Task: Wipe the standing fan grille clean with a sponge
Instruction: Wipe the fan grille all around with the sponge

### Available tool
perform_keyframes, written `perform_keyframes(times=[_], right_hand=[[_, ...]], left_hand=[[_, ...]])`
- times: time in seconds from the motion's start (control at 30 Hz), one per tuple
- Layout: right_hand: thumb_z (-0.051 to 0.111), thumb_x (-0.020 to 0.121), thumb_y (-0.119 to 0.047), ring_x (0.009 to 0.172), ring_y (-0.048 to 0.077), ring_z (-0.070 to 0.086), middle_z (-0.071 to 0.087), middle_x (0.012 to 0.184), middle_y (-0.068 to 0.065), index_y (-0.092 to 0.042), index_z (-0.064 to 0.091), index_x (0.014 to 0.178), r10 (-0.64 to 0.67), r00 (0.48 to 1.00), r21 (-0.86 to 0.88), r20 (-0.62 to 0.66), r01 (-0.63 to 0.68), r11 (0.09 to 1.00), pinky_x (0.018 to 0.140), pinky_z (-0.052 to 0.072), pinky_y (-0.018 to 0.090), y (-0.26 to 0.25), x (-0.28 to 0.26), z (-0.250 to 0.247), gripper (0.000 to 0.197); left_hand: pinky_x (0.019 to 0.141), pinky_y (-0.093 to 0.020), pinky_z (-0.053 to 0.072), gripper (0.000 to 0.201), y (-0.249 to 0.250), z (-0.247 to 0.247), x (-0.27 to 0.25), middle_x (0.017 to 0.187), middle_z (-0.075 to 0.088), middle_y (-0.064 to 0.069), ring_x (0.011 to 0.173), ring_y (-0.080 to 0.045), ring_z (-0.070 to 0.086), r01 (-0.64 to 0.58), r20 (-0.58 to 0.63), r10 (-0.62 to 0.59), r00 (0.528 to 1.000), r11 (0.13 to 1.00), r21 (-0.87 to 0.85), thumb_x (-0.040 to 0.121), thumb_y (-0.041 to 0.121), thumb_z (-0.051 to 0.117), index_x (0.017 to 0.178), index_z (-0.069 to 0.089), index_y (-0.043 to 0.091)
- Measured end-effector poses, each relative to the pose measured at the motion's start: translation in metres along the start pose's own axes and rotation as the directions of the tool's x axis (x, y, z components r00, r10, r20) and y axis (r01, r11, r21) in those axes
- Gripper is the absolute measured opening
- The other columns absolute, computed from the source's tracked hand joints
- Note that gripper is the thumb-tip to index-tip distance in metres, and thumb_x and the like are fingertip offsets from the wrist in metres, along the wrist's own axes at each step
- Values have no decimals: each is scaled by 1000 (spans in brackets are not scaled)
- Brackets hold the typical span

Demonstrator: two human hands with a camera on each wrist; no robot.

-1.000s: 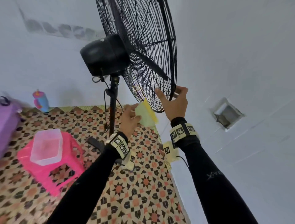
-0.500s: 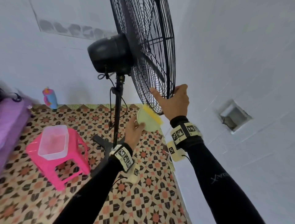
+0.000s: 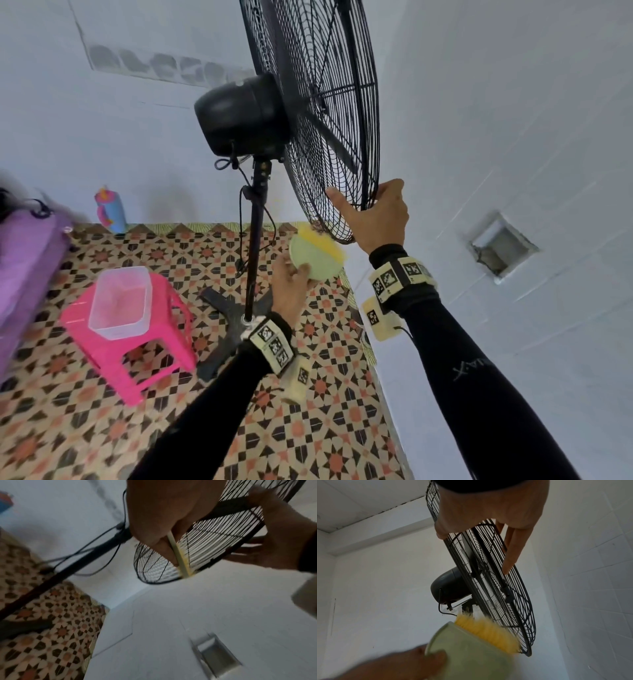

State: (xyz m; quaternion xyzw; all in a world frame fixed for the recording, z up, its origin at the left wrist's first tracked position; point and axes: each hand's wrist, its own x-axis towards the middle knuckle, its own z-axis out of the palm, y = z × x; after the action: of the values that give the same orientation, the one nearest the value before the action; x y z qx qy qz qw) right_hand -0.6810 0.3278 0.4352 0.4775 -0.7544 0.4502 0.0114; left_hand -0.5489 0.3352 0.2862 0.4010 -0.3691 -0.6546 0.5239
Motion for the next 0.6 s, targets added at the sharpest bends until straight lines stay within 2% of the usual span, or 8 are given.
perform_keyframes(times=[0.07, 0.17, 0.27, 0.33, 0.43, 0.5, 0.57, 0.6], right_hand=[[66, 58, -92, 83, 23, 58, 58, 91, -2, -17, 41, 99, -15, 1000, -25, 5, 15, 1000, 73, 44, 35, -1, 1, -1, 90], [66, 58, -91, 82, 22, 58, 57, 91, -5, -16, 41, 100, -22, 999, -48, 36, 24, 999, 76, 46, 36, 1, 2, -5, 89], [66, 58, -92, 82, 19, 60, 57, 93, -5, -16, 42, 102, -20, 996, -53, 87, 25, 998, 75, 50, 37, 3, 5, -12, 90], [66, 57, -93, 83, 18, 61, 59, 95, -4, -17, 43, 103, -21, 994, -52, 105, 26, 998, 77, 54, 40, 2, 7, -14, 92], [66, 55, -94, 86, 20, 61, 59, 96, -4, -17, 43, 103, -13, 993, -50, 118, 19, 999, 80, 54, 42, -1, 9, -15, 94], [66, 54, -94, 86, 20, 61, 59, 96, -4, -18, 43, 103, -4, 994, -51, 112, 10, 999, 81, 54, 43, 0, 8, -15, 93], [66, 56, -93, 85, 21, 60, 58, 96, -4, -18, 42, 103, -4, 995, -48, 101, 9, 999, 80, 53, 42, 3, 4, -12, 92], [66, 57, -93, 85, 21, 60, 58, 95, -4, -18, 42, 103, -8, 996, -45, 93, 13, 999, 79, 52, 40, 4, 2, -10, 90]], left_hand=[[95, -40, 61, 27, -10, 12, -13, 132, 59, -5, 125, -29, 61, 7, 87, -1, 996, 998, -70, 107, 5, 51, 125, 42, 22], [96, -46, 60, 24, -17, 35, -12, 136, 58, -9, 124, -31, 63, 123, 144, -97, 985, 975, -184, 109, 8, 48, 123, 43, 26], [83, -34, 63, 26, -12, 50, -6, 142, 59, -22, 116, -36, 70, 235, 193, -196, 961, 949, -208, 108, 4, 50, 133, 51, 12], [88, -37, 62, 21, -7, 53, -6, 138, 60, -27, 118, -43, 67, 271, 159, -237, 958, 929, -252, 107, 1, 50, 126, 54, 9], [104, -47, 56, 24, -4, 39, -9, 133, 63, -15, 114, -34, 71, 221, 43, -220, 974, 910, -352, 106, 4, 53, 122, 56, 22], [102, -47, 57, 27, -4, 24, -6, 134, 63, -13, 112, -31, 73, 183, -16, -211, 977, 879, -440, 105, 8, 56, 126, 53, 25], [100, -47, 58, 20, 2, 15, -4, 125, 65, -13, 105, -30, 75, 221, -20, -258, 966, 861, -459, 105, 8, 57, 117, 52, 23], [100, -47, 58, 16, 3, 13, -4, 120, 66, -13, 101, -29, 76, 254, 0, -278, 961, 879, -403, 105, 7, 57, 111, 51, 21]])
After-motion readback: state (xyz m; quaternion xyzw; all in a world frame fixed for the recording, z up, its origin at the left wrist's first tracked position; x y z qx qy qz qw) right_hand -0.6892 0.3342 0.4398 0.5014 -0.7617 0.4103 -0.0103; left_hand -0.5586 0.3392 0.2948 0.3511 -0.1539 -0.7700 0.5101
